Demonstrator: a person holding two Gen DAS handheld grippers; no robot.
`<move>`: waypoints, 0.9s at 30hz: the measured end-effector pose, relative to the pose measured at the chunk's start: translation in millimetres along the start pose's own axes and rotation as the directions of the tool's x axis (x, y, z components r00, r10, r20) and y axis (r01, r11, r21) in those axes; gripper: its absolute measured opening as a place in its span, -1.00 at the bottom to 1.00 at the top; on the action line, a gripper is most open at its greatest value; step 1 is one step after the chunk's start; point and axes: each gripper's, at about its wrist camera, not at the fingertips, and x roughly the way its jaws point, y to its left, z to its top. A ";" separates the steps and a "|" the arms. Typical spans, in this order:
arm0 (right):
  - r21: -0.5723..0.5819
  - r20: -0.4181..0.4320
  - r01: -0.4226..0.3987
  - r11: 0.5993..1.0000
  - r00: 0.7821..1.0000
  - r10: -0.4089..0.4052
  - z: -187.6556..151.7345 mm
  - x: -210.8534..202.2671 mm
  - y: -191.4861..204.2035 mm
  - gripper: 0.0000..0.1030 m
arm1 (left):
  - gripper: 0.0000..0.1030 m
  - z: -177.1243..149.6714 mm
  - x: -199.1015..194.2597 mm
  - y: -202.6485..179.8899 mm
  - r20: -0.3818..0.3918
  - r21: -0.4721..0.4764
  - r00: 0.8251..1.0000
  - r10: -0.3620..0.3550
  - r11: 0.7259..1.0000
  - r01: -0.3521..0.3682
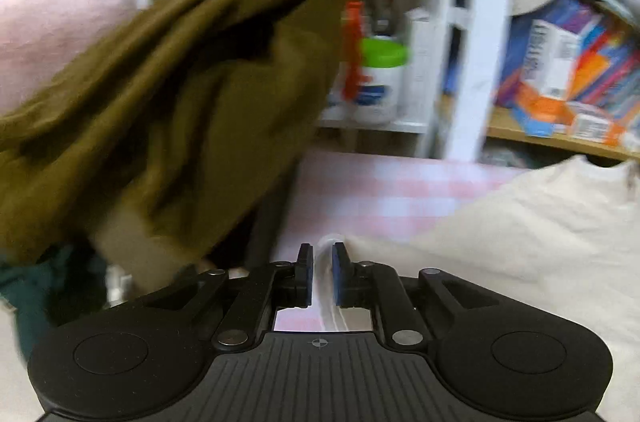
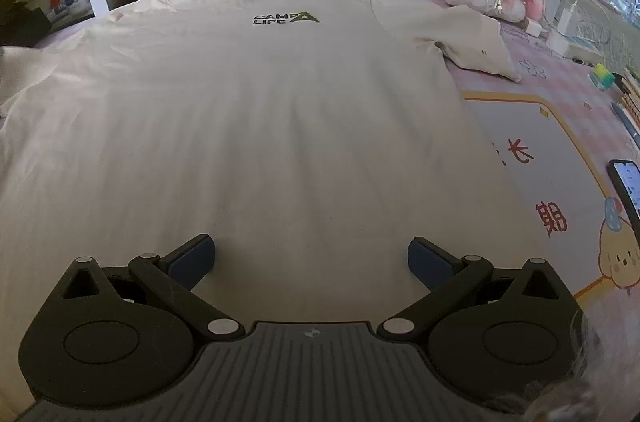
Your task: Fold clothes
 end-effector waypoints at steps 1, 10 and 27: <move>0.000 0.001 0.000 1.000 1.000 0.000 -0.3 -0.2 0.3 1.00 | -0.68 -2.7 -3.5 3.6 0.004 -0.016 1.000 0.011 1.000 -0.011; -0.019 0.025 -0.019 1.000 0.999 0.020 -0.7 1.1 0.8 1.00 | -0.20 -87.7 -90.2 -17.7 -0.018 -0.029 0.977 -0.211 0.977 0.210; -0.070 0.085 -0.067 0.995 0.994 0.073 -43.6 -52.8 -61.2 1.00 | -0.07 -247.0 -232.2 -88.1 -0.144 -0.118 0.974 -0.174 0.980 0.158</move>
